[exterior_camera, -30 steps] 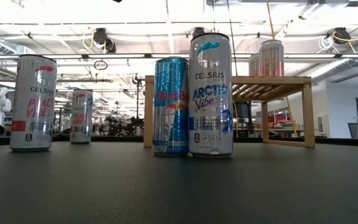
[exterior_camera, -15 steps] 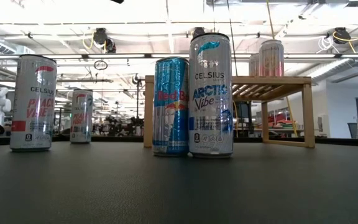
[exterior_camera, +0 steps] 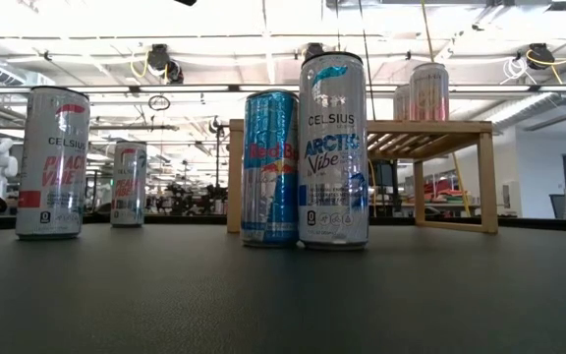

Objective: Place canned beverage on shelf
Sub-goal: Put the center white soda can on the shelf

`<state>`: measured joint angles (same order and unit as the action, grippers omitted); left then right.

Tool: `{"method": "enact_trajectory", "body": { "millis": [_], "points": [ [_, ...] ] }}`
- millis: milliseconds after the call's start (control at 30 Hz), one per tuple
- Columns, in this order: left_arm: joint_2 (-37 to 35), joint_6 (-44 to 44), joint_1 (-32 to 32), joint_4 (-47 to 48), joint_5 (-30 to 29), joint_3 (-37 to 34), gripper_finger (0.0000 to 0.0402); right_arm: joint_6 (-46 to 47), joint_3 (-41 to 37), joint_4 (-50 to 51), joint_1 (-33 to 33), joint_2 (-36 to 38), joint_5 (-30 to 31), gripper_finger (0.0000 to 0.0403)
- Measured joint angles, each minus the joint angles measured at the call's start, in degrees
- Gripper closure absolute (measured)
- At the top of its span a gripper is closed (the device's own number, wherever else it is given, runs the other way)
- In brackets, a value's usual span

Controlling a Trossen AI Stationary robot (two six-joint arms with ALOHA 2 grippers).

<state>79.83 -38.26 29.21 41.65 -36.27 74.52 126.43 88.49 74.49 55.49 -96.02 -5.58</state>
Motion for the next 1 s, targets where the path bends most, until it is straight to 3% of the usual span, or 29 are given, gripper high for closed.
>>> {"method": "enact_trajectory", "body": {
  "millis": [133, 367, 467, 600, 667, 733, 867, 1000],
  "points": [
    [0.0, -0.01, -0.2, 0.0, 0.0, 0.0, 0.0011, 0.76, 0.0, 1.56, -0.26, 1.96, 10.85, 0.0024],
    [0.0, -0.02, -0.44, -0.02, -0.02, 0.0, 0.0011, -5.08, 0.0, 1.19, -1.76, 4.67, 21.54, 0.0024],
    [0.0, 1.16, -0.45, -0.36, -0.02, 0.0, 0.0011, -16.94, 0.0, -3.12, -4.02, 5.02, 32.05, 0.0025],
    [-0.02, 4.52, -0.66, -1.69, -0.02, 0.0, 0.0011, -46.51, 0.0, -15.19, -9.76, 4.55, 46.19, 0.0025],
    [-0.01, 5.49, -0.72, -2.51, -0.02, 0.0, 0.0011, -62.84, 0.02, -21.95, -13.42, 4.08, 47.34, 0.0025],
    [-0.02, 5.81, -0.72, -2.76, -0.02, 0.0, 0.0011, -73.21, 0.02, -25.53, -17.2, 3.82, 46.52, 0.0025],
    [-0.02, 5.6, -0.7, -2.6, 1.06, -0.02, 0.0011, -80.25, 0.02, -25.52, -23.71, 3.95, 43.45, 0.0025],
    [-0.02, 4.29, -0.7, -2.14, 1.59, -0.02, 0.0011, -85.82, 0.0, -25.68, -28.15, 3.78, 36.08, 0.0025]
  ]
}}
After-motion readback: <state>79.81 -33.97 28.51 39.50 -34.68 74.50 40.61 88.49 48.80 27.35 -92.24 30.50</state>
